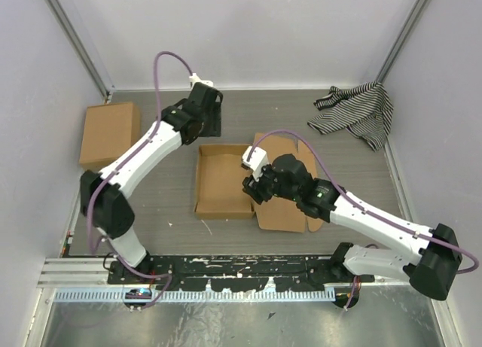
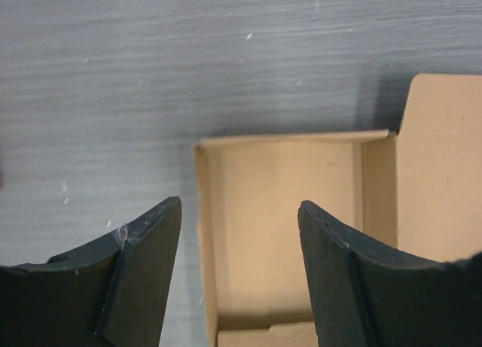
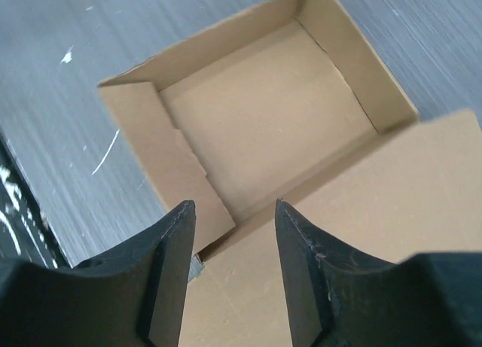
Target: Fold the paper box
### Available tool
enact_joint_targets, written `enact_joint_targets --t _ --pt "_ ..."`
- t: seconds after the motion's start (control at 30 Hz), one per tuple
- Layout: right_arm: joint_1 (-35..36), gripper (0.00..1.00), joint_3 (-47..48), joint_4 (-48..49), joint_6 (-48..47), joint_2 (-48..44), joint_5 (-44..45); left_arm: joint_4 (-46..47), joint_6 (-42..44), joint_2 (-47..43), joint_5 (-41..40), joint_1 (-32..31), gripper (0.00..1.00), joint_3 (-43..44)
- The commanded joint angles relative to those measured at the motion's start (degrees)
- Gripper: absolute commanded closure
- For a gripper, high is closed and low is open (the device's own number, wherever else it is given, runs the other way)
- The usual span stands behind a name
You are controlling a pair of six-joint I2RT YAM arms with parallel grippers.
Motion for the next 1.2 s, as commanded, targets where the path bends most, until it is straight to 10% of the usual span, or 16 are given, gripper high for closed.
enact_joint_targets --t 0.0,0.4,1.17 --pt "-0.2 0.47 3.5 -2.9 17.5 0.5 13.2 0.8 6.5 11.3 3.7 0.1 0.30 9.1" --pt "-0.2 0.44 -8.1 3.9 29.9 -9.2 5.1 22.0 21.5 13.2 15.2 0.1 0.33 -2.6" --pt "-0.3 0.44 -5.2 -2.2 28.9 -13.8 8.6 19.9 26.4 24.4 19.6 0.2 0.42 2.5"
